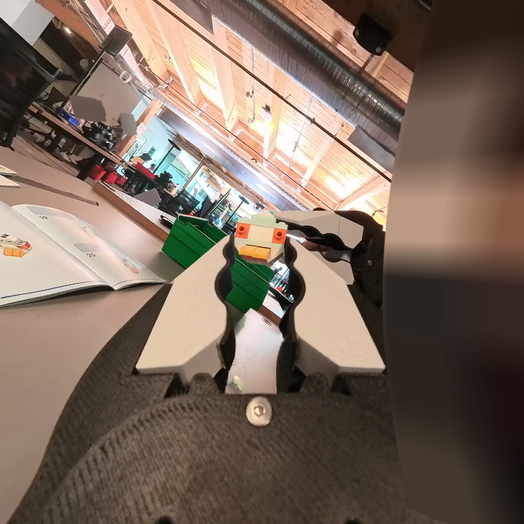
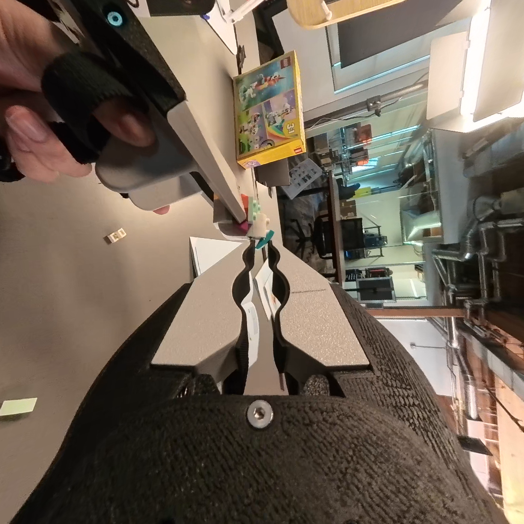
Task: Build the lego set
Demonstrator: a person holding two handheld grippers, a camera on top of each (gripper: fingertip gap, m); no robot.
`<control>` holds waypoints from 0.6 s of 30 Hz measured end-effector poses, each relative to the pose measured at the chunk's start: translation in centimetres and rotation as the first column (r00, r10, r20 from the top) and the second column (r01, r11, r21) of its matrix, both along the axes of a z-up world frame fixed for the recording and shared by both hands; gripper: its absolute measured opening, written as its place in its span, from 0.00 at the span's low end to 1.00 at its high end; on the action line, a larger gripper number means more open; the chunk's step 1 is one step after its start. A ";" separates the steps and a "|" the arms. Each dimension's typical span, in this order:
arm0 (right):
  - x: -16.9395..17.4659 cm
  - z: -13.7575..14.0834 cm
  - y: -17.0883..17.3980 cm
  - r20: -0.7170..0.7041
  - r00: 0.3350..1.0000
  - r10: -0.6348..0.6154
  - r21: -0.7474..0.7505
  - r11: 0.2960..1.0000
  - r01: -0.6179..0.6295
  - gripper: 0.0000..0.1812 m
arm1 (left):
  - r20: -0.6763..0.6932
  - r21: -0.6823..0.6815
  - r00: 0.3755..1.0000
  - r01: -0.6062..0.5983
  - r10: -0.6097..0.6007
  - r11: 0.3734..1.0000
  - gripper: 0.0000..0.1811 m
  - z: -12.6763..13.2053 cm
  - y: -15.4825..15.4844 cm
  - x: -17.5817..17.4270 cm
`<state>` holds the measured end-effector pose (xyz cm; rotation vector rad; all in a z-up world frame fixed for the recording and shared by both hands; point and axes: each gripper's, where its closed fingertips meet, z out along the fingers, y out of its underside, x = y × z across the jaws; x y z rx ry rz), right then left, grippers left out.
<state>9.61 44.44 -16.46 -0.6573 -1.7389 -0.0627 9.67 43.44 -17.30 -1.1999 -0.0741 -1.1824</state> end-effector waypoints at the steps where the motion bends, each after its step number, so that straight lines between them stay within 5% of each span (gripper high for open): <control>1: 0.0 0.0 0.0 0.002 1.000 0.004 -0.008 1.000 -0.004 0.04 | 0.000 0.001 1.000 0.002 -0.002 1.000 0.19 0.0 0.0 0.0; 18: 0.2 -1.1 -0.8 0.068 0.997 0.039 -0.100 0.995 -0.032 0.20 | -0.011 0.001 1.000 0.000 0.000 1.000 0.19 0.1 -0.1 0.0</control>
